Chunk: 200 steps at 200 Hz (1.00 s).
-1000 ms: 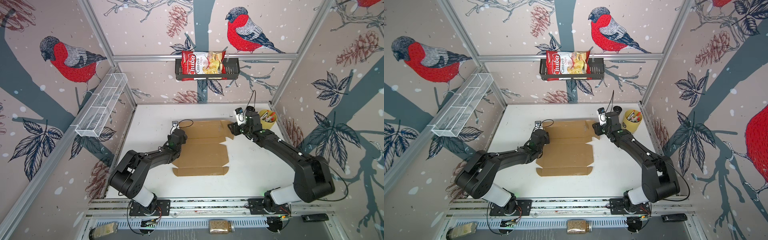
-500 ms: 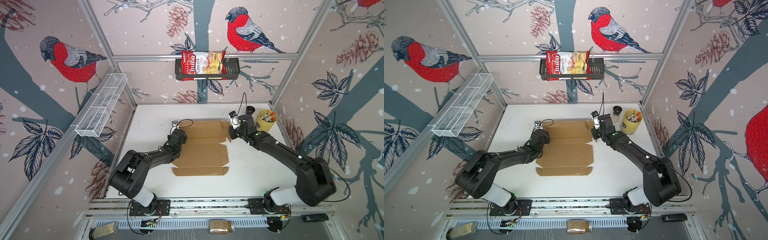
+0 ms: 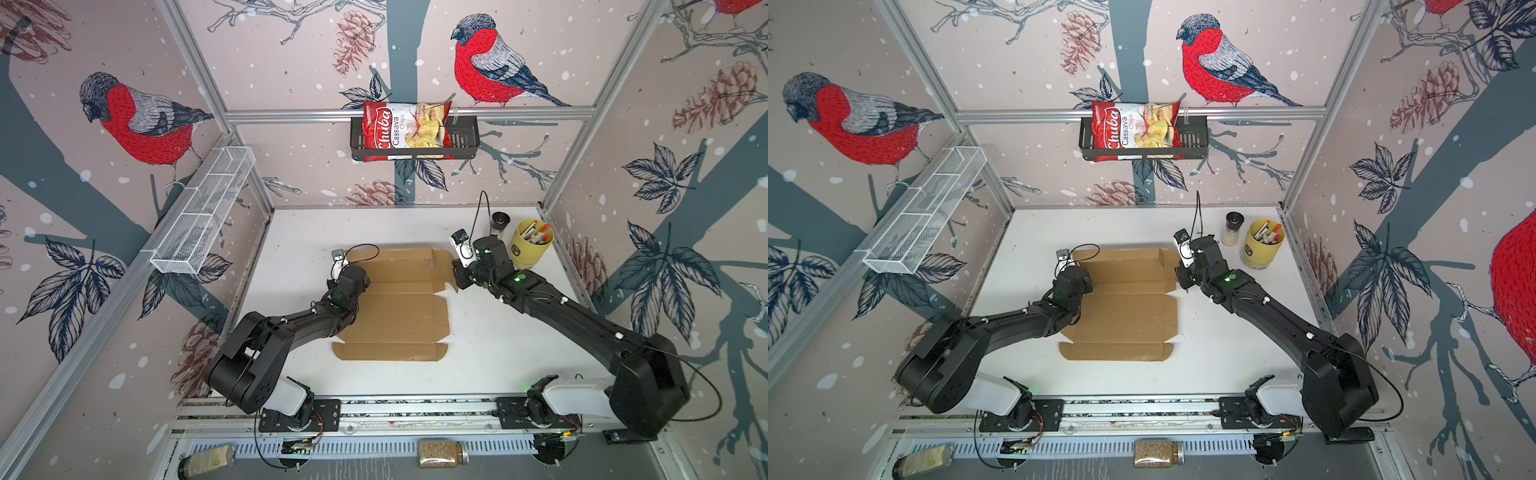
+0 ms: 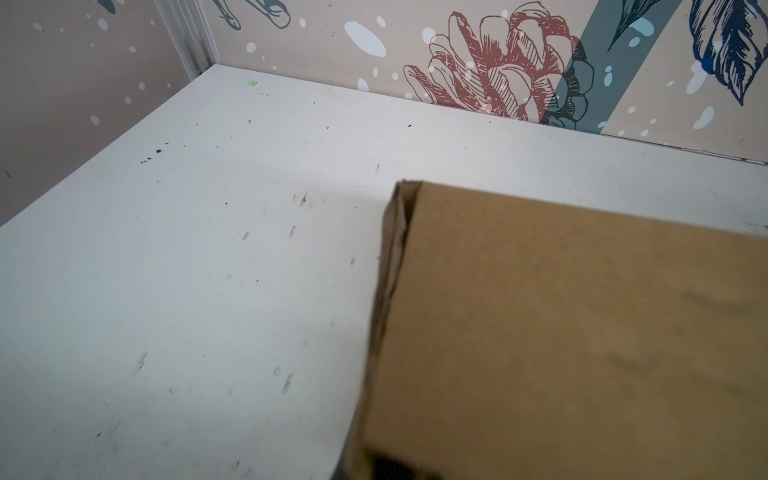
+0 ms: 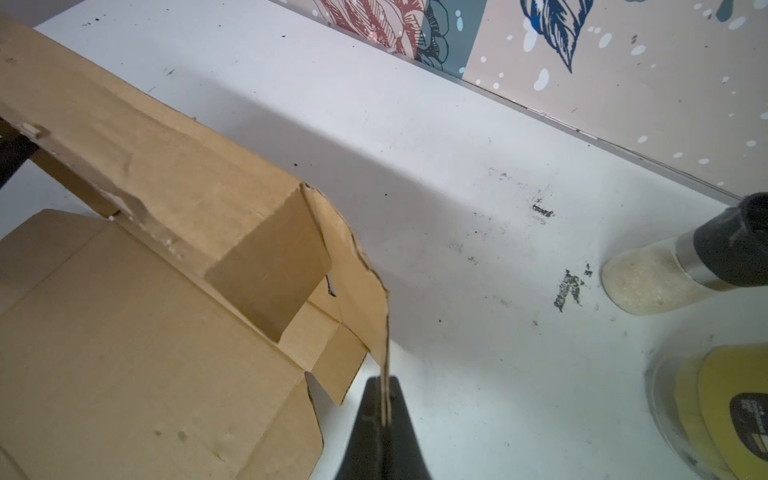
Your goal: Fold the paper box
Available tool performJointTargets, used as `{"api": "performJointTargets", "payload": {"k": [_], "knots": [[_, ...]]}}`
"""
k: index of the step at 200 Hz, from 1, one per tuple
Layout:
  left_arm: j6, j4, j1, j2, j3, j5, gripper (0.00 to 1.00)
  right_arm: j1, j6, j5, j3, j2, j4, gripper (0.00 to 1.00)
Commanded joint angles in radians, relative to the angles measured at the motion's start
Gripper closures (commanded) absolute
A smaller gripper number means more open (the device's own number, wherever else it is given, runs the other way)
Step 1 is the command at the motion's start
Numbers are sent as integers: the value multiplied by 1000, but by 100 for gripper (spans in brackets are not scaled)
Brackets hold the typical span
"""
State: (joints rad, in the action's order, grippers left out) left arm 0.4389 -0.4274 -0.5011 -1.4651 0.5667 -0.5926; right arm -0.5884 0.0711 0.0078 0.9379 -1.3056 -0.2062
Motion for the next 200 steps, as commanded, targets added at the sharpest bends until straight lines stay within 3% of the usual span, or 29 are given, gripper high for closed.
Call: {"api": "performJointTargets", "payload": {"k": [1,33,74,107,135,173,200], "knots": [[26,47,2,14,-6,-60,100,-4,-44,-87,-4,23,-20,95],[38,41,1,17,-5,-58,100,-39,-109,-154,3,15,-9,94],[50,33,0,15,-17,-56,100,-99,-236,-155,-11,6,19,94],[58,24,0,11,-21,-37,100,-152,-380,-47,-80,-6,109,92],[56,17,0,2,-22,-18,100,-182,-443,-23,-143,-14,239,91],[6,15,0,-11,-10,28,100,-148,-455,-121,-138,-40,315,72],[-31,37,-1,-27,7,26,100,-60,-420,-240,-128,-53,307,59]]}}
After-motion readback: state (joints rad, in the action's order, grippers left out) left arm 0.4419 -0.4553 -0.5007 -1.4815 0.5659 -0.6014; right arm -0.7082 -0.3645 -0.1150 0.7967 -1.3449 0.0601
